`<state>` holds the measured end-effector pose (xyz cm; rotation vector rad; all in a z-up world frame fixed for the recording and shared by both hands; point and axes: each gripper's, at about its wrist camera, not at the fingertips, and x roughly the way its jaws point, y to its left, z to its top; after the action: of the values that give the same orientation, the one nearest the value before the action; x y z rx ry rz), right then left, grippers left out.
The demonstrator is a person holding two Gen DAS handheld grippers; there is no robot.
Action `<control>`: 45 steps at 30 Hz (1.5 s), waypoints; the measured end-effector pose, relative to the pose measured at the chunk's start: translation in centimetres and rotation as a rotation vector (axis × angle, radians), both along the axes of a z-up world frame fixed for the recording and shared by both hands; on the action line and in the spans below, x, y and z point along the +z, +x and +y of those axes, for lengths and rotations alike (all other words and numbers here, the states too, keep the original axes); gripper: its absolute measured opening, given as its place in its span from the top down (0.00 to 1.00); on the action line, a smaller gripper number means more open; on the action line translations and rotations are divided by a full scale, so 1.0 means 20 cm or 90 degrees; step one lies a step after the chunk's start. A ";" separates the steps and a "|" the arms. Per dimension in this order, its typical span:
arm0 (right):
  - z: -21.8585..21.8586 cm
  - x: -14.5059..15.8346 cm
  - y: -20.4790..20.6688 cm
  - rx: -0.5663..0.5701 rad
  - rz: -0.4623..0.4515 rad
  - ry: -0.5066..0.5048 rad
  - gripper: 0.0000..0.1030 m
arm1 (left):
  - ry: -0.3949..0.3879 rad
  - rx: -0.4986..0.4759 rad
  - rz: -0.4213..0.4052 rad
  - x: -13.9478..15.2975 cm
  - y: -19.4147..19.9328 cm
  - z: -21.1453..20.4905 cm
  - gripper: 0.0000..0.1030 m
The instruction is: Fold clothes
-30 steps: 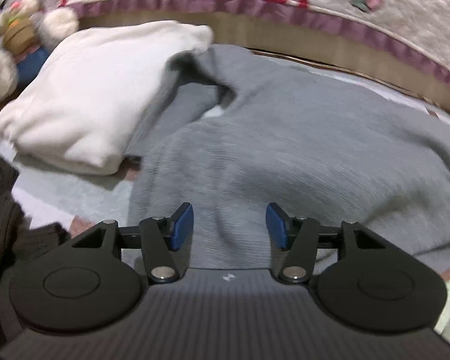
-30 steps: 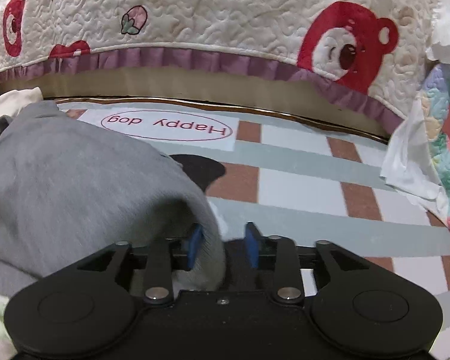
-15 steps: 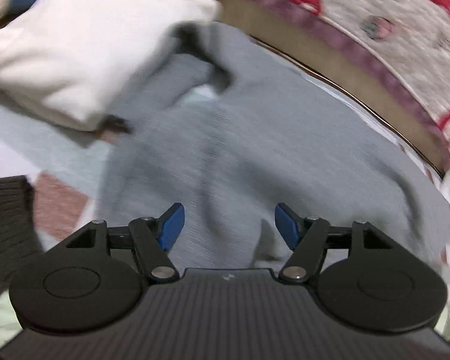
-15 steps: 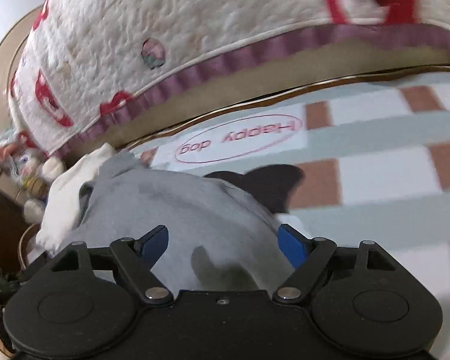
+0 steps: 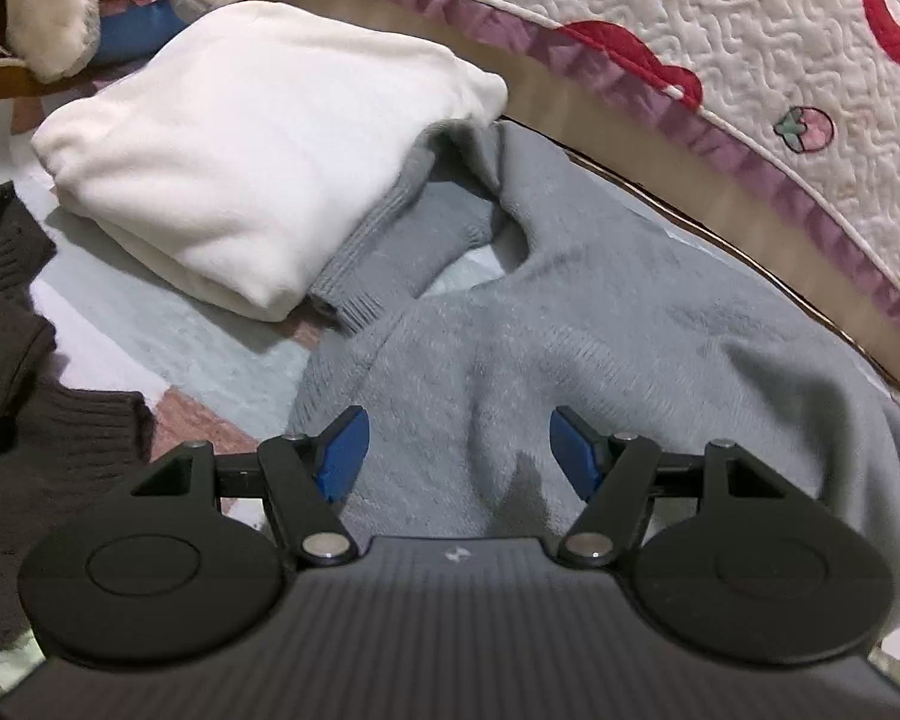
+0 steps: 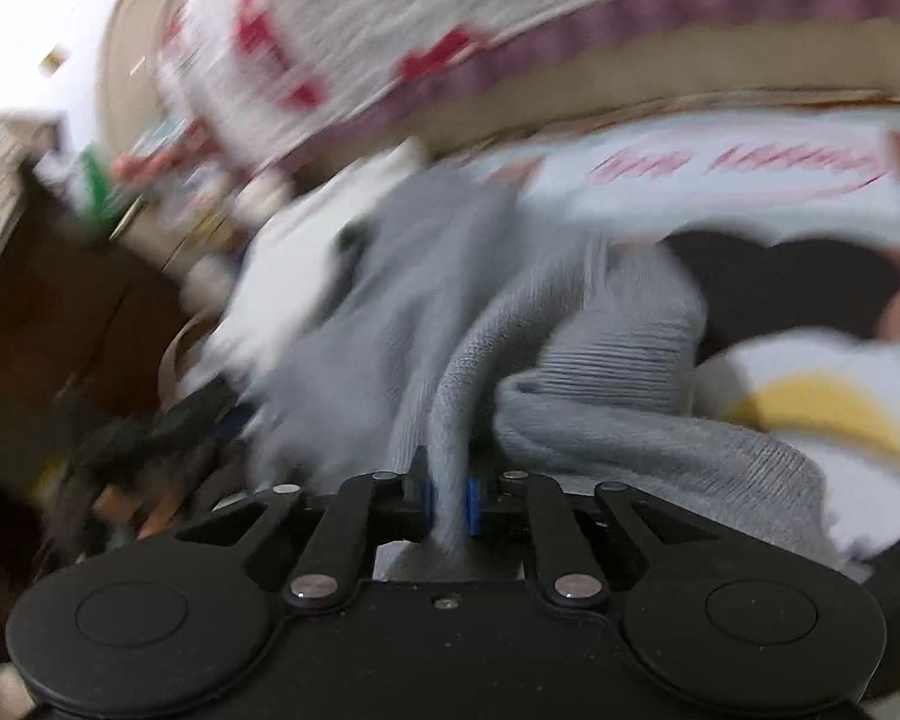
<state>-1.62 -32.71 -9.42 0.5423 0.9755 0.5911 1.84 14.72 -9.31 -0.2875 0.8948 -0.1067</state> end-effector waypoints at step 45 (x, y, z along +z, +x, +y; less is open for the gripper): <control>0.41 -0.15 1.09 0.010 0.195 -0.189 0.34 | 0.006 -0.072 0.068 -0.22 0.14 0.07 0.88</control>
<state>20.19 -24.49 -12.47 0.3646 1.3333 0.3722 4.70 16.13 -13.67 -0.2353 1.0170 -0.1926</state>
